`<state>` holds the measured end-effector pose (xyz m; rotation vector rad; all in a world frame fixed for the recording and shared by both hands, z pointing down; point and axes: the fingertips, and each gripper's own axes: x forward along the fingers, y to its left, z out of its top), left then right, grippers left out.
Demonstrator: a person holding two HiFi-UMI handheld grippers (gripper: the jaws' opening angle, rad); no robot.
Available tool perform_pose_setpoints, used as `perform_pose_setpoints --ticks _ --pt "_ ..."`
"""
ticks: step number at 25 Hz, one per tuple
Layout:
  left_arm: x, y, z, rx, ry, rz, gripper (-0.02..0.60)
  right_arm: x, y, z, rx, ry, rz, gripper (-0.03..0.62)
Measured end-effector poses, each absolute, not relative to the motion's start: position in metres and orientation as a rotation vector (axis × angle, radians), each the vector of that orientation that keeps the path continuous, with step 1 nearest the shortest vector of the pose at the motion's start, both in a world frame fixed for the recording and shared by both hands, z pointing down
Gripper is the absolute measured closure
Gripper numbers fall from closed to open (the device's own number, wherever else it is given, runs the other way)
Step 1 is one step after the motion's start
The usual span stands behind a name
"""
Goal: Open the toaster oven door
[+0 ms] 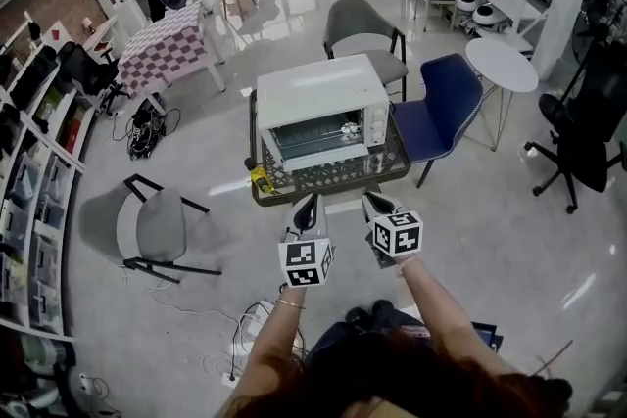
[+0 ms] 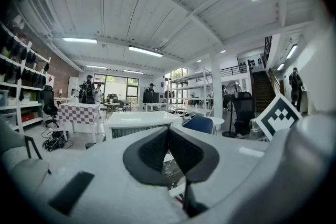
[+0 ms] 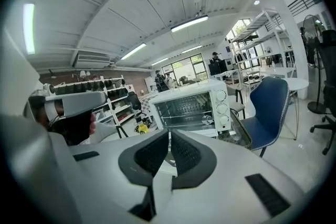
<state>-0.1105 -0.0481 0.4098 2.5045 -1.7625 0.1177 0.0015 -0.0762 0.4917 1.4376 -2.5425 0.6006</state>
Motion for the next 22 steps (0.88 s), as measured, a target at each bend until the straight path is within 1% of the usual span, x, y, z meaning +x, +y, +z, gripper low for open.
perform_pose_setpoints --ticks 12,22 --pt "-0.077 -0.024 0.376 2.532 -1.799 0.097 0.568 0.026 -0.055 0.431 1.394 -2.668 0.453 0.588" --pt "-0.062 -0.019 0.353 2.529 -1.826 0.088 0.568 0.039 -0.051 0.386 1.368 -2.747 0.305 0.591"
